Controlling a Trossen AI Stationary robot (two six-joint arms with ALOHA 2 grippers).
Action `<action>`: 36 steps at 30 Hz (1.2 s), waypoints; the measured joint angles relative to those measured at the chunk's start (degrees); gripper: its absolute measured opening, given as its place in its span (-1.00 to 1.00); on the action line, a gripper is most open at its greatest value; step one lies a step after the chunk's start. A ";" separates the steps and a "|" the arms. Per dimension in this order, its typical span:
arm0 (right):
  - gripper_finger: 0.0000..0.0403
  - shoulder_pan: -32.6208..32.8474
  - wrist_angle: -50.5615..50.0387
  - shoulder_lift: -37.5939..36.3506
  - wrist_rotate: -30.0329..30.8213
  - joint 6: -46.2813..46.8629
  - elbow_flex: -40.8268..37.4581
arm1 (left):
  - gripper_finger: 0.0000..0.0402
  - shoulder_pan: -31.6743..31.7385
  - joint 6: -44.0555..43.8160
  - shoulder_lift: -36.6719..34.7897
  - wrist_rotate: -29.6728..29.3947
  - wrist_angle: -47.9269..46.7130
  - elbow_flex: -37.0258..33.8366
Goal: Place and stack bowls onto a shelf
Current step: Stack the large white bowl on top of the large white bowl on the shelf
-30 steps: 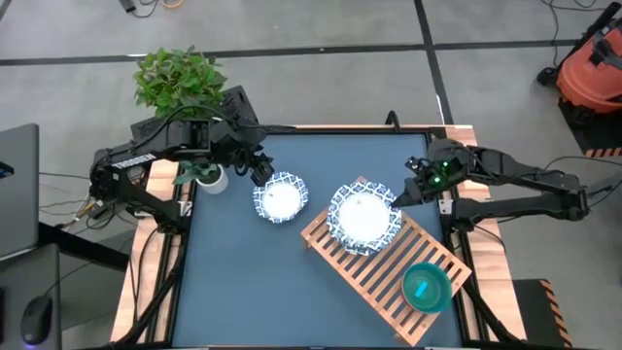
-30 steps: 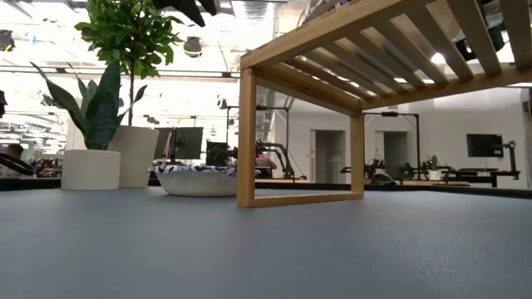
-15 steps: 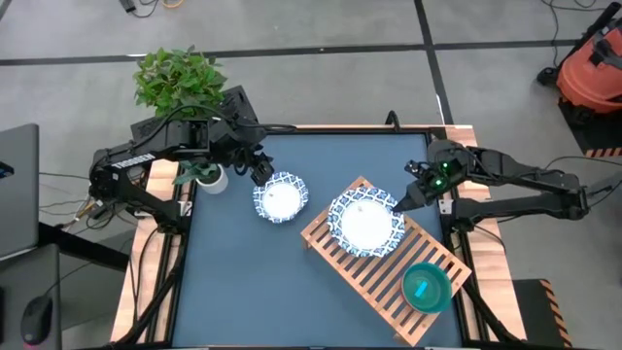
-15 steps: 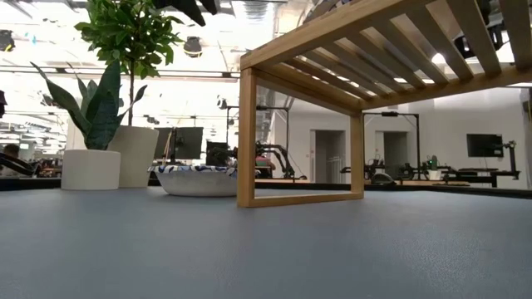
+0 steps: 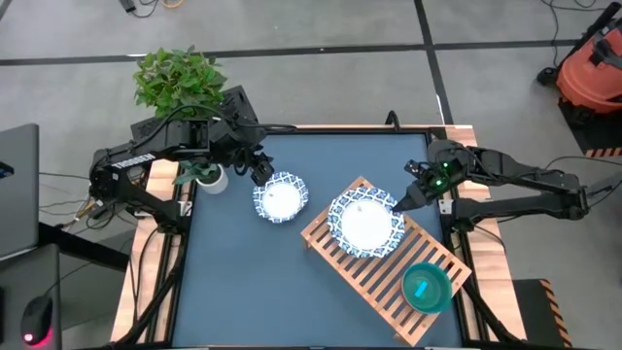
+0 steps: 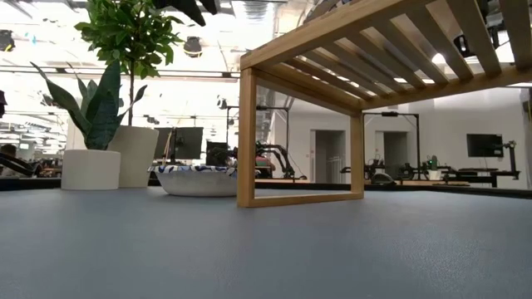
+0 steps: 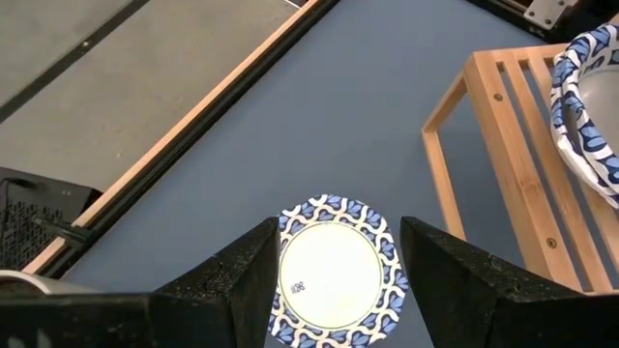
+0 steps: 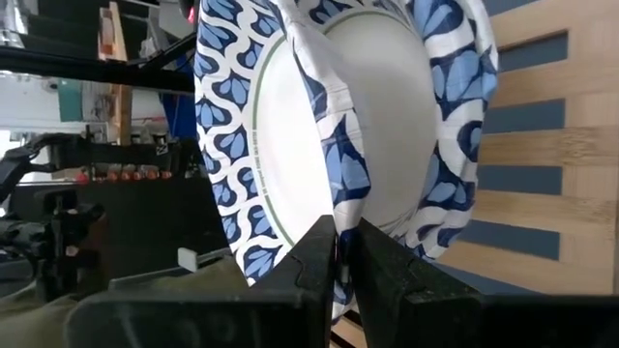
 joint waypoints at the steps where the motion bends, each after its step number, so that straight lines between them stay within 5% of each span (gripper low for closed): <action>1: -0.69 -0.04 0.19 0.00 -0.01 0.04 0.02 | -0.01 0.00 0.00 0.00 -0.01 0.00 0.00; 14: -0.69 -4.47 2.41 -0.01 -3.19 7.74 0.02 | -0.01 0.00 2.00 0.00 0.18 1.55 0.00; 36: -0.69 -1.27 5.68 1.59 -3.25 10.20 0.00 | -0.01 -0.02 5.18 0.00 5.47 1.51 0.00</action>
